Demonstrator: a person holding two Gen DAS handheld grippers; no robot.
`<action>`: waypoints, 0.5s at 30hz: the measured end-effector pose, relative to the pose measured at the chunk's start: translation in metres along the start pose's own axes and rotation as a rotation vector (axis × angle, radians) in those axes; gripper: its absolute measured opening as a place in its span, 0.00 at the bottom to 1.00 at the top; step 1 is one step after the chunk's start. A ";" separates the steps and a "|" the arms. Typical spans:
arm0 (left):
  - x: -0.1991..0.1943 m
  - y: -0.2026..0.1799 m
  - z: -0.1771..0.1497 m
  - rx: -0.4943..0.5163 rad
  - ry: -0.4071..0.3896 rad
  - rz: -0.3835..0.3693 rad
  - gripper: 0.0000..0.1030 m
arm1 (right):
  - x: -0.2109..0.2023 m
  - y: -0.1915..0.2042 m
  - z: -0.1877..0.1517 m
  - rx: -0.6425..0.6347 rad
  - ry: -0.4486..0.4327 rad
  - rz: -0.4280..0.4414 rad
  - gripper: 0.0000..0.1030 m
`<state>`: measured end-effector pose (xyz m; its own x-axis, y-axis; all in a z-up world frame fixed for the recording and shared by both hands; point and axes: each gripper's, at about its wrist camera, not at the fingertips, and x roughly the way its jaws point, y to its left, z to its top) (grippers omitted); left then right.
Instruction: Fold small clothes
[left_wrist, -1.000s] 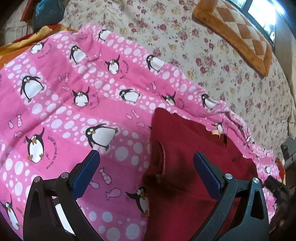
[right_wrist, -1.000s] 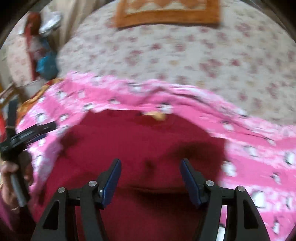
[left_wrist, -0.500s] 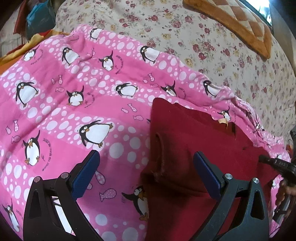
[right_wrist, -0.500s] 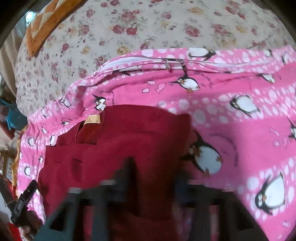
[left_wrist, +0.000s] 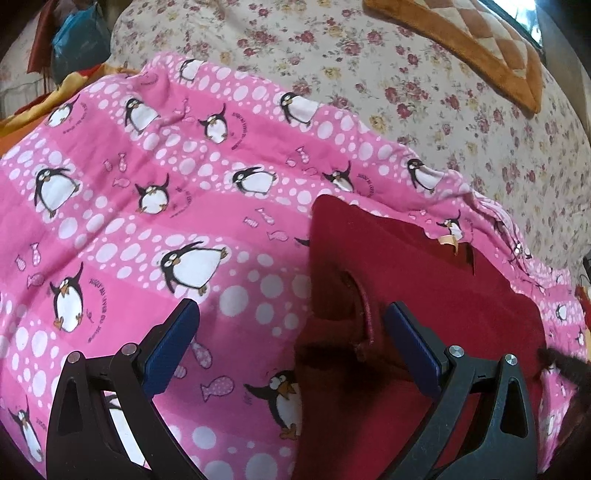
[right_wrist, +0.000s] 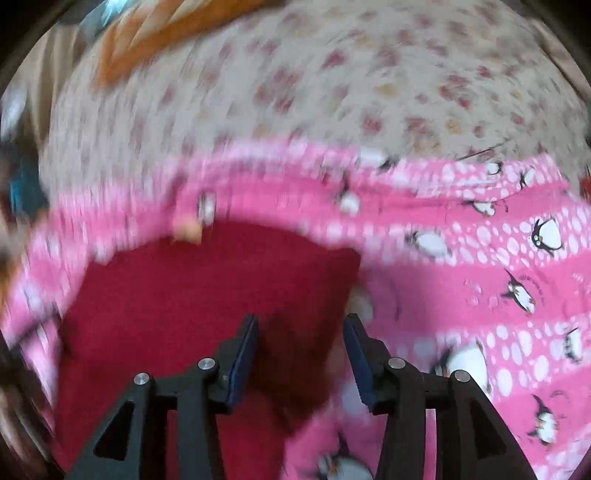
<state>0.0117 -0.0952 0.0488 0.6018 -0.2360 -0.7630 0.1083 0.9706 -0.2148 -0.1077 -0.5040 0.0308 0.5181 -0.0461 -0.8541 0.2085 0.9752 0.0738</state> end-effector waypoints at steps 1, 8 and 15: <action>-0.001 0.002 0.000 -0.010 0.001 0.000 0.98 | 0.006 0.005 -0.010 -0.047 0.041 -0.060 0.44; -0.008 0.011 0.001 -0.058 -0.013 -0.011 0.98 | -0.027 -0.002 -0.041 -0.038 -0.015 -0.060 0.45; -0.013 -0.002 -0.002 -0.005 -0.030 -0.017 0.98 | -0.049 -0.007 -0.055 0.043 -0.060 0.006 0.46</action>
<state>0.0018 -0.0944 0.0581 0.6234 -0.2513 -0.7405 0.1151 0.9661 -0.2310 -0.1801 -0.4970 0.0439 0.5679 -0.0543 -0.8213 0.2398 0.9654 0.1020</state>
